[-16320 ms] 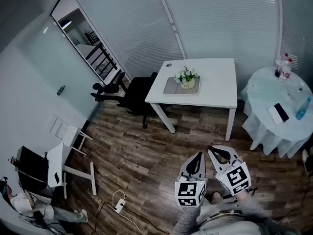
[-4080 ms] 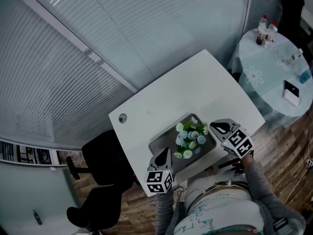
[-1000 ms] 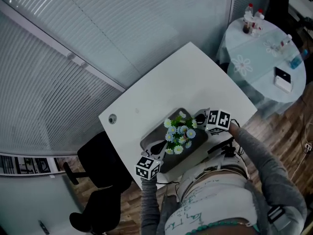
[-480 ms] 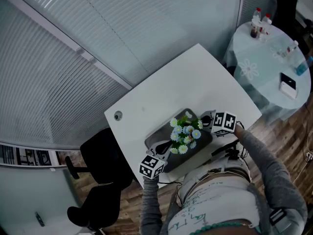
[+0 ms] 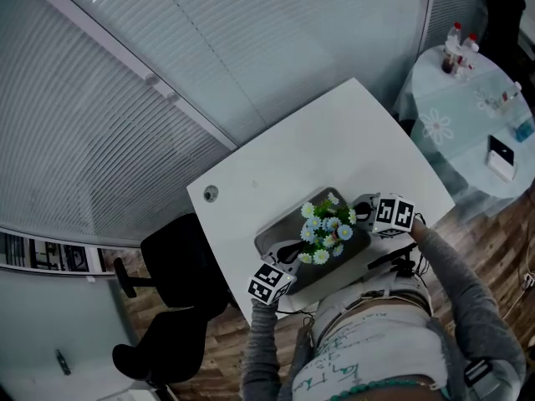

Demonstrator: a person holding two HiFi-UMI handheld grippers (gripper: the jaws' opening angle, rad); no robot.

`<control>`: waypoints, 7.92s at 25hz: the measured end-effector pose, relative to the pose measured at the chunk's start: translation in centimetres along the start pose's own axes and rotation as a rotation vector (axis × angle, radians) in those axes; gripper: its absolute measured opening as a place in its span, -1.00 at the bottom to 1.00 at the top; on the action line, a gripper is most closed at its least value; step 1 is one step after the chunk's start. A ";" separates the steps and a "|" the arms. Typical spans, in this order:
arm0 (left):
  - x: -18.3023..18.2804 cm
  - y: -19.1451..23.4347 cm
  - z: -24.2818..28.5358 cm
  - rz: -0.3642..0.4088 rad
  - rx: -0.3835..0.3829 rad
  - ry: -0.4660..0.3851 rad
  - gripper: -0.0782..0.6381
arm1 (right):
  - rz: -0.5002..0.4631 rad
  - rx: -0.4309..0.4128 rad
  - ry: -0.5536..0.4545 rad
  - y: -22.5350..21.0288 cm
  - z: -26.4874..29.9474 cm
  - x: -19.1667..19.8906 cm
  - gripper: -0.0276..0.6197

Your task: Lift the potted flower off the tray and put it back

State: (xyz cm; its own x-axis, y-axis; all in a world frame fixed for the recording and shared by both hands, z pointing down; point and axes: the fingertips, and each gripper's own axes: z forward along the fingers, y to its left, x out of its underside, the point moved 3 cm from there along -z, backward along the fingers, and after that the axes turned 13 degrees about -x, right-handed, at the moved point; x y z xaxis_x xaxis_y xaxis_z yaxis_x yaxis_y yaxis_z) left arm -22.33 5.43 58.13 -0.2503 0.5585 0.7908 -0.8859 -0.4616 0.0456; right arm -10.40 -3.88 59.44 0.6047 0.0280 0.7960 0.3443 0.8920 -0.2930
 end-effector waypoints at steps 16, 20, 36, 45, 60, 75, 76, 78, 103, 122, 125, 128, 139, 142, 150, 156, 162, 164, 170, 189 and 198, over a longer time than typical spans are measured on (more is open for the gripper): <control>0.4 -0.1 0.2 -0.007 0.022 0.019 -0.34 | -0.018 -0.099 -0.037 0.7 0.3 -0.5 -0.29; 0.4 0.0 0.5 -0.008 0.008 0.018 -0.20 | -0.026 -0.089 -0.020 0.5 0.6 -0.2 -0.12; 0.1 -0.2 2.2 0.004 0.058 0.038 0.25 | -0.029 -0.142 0.011 -0.2 2.0 0.3 0.19; -0.2 -0.3 3.8 0.031 0.071 0.052 0.31 | -0.060 -0.175 0.035 -0.1 3.7 -0.6 0.22; 0.1 -0.2 5.0 0.013 0.095 0.055 0.39 | -0.049 -0.212 0.016 -0.6 4.3 -0.3 0.27; 1.1 -0.2 6.0 0.017 0.082 0.047 0.46 | -0.064 -0.193 -0.051 -0.7 4.7 -0.1 0.32; 1.1 -0.3 6.0 0.015 0.082 0.042 0.46 | -0.065 -0.191 -0.052 -0.7 4.7 0.0 0.32; 1.1 -0.2 6.0 0.015 0.079 0.034 0.46 | -0.071 -0.184 -0.052 -0.8 4.7 0.2 0.32; 0.3 0.0 5.8 0.037 0.052 -0.007 0.46 | -0.070 -0.188 -0.023 -0.9 4.7 -0.2 0.32; 0.4 -0.5 5.5 0.013 0.040 -0.018 0.46 | -0.070 -0.184 -0.044 -0.6 4.7 0.1 0.32; 0.4 -0.5 5.4 0.010 0.040 -0.013 0.45 | -0.064 -0.190 -0.036 -0.4 4.8 0.0 0.32; 0.1 -0.7 5.2 -0.003 0.047 -0.013 0.45 | -0.051 -0.191 -0.031 -0.5 4.7 0.3 0.32; -3.0 -1.0 3.1 -0.006 0.035 -0.035 0.45 | -0.039 -0.209 -0.019 0.3 2.6 -2.3 0.31; -4.1 -0.9 2.4 -0.002 0.023 -0.036 0.46 | -0.054 -0.212 -0.001 0.4 1.9 -3.5 0.31; -6.3 -0.6 1.1 0.010 -0.002 -0.031 0.46 | -0.076 -0.216 0.023 0.6 0.6 -5.6 0.31; -8.1 -0.7 -0.2 -0.024 0.002 -0.035 0.46 | -0.068 -0.232 0.050 1.0 -0.8 -7.6 0.31; -10.8 -0.8 -2.2 -0.042 -0.001 -0.063 0.46 | -0.052 -0.239 0.046 1.9 -2.6 -10.2 0.31; -11.6 -0.8 -2.8 -0.042 -0.003 -0.068 0.46 | -0.051 -0.241 0.046 2.2 -3.1 -11.1 0.31; -13.3 -1.0 -4.3 -0.059 -0.005 -0.097 0.46 | -0.045 -0.242 0.045 3.0 -4.3 -13.0 0.31; -15.2 -1.5 -6.2 -0.064 -0.008 -0.112 0.46 | -0.069 -0.224 0.052 4.4 -5.9 -15.3 0.31; -15.4 -1.6 -6.3 -0.065 -0.004 -0.121 0.46 | -0.066 -0.218 0.053 4.4 -6.1 -15.4 0.31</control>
State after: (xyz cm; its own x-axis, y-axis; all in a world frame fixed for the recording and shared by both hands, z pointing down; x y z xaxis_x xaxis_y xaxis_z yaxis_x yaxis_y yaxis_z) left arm -19.58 1.93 42.04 -0.1436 0.5004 0.8538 -0.9003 -0.4242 0.0972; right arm -13.85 -3.08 42.66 0.6105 -0.0564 0.7900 0.5279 0.7725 -0.3529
